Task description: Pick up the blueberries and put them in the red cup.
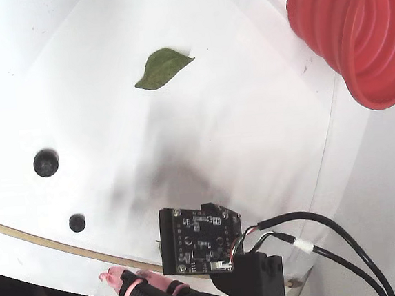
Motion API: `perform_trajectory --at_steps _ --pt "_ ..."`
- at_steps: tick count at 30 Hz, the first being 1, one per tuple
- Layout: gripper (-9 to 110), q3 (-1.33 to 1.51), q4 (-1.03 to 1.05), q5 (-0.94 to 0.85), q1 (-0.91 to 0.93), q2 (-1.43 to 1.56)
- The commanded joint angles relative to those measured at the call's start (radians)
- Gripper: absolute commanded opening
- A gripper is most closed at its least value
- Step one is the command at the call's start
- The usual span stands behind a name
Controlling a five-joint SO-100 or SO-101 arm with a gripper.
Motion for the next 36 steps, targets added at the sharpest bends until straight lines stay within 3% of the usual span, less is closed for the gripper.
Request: perform_trajectory --at_steps 1,36 --pt "15 -0.008 -0.055 0.006 -0.026 -0.063" --pt "15 -0.025 -0.518 -0.051 -0.025 -0.532"
